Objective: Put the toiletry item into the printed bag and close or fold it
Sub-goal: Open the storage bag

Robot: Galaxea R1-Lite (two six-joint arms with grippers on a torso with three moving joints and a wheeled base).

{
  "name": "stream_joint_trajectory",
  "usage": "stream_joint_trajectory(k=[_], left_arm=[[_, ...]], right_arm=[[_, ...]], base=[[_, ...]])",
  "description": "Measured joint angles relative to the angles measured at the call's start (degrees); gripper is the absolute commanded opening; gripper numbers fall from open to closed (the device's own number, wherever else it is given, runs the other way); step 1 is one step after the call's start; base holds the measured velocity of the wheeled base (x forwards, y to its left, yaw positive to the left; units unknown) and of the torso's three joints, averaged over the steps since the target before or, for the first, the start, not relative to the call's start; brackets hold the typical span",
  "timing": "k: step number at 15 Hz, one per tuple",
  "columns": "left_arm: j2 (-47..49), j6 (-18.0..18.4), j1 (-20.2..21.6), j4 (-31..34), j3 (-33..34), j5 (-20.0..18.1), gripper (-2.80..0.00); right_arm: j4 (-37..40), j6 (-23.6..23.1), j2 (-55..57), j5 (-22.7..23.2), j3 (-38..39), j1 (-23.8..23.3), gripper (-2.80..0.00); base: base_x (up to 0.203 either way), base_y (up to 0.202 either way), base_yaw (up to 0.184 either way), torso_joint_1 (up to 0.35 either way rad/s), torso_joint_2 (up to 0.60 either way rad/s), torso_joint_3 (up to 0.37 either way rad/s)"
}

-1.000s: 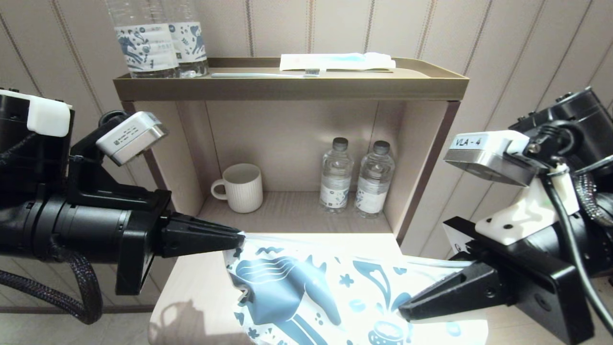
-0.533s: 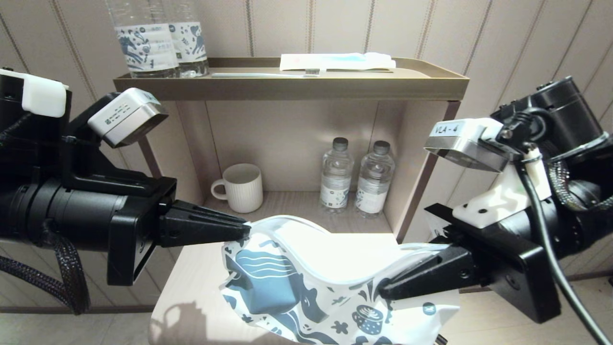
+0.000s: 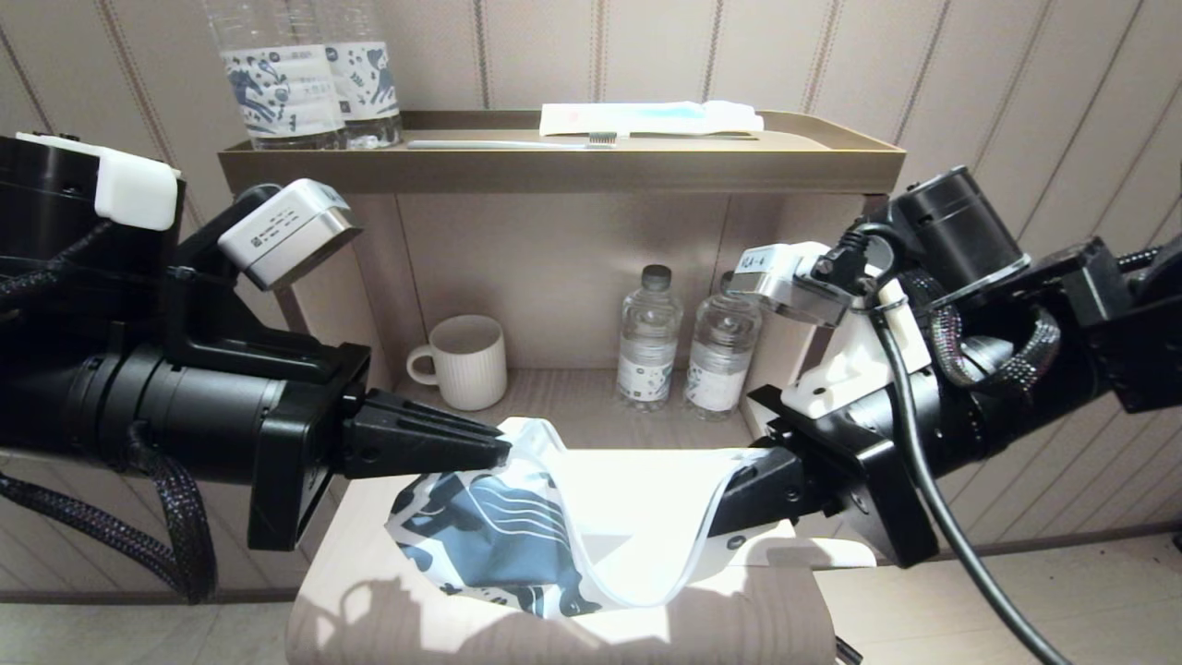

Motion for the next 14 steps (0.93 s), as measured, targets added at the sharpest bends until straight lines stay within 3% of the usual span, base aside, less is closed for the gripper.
stream_joint_trajectory(k=[14], left_arm=[[0.0, 1.6, 3.5, -0.3, 0.5, 0.2, -2.80]], right_arm=[[-0.1, -0.3, -0.8, -0.1, 1.1, -3.6, -2.80]], base=[[0.000, 0.000, 0.000, 0.000, 0.00, 0.000]])
